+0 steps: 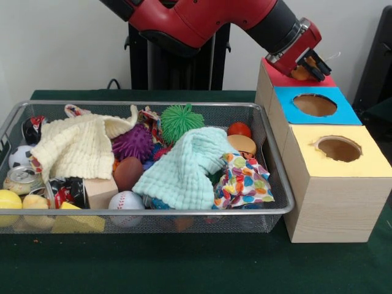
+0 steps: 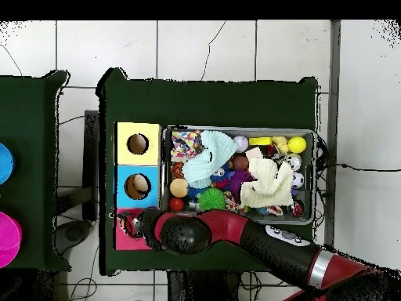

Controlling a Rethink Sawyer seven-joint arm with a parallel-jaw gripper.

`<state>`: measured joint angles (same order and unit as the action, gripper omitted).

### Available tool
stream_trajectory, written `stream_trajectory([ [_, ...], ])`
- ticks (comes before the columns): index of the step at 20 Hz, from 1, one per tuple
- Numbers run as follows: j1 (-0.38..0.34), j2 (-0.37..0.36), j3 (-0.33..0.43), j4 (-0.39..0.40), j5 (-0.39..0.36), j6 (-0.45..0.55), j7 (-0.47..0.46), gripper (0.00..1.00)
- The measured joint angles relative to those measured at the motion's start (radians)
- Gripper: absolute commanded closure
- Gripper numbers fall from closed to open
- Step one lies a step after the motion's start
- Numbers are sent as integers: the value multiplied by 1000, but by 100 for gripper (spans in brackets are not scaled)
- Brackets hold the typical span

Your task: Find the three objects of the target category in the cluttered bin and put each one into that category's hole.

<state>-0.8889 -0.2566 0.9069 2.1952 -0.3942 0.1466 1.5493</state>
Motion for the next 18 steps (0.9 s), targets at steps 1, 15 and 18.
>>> stream_trajectory([
  [1,0,0,0,0,0,0,0,100],
  [15,-7,-3,1,-1,0,21,0,100],
  [18,-8,-8,1,-1,0,34,0,100],
])
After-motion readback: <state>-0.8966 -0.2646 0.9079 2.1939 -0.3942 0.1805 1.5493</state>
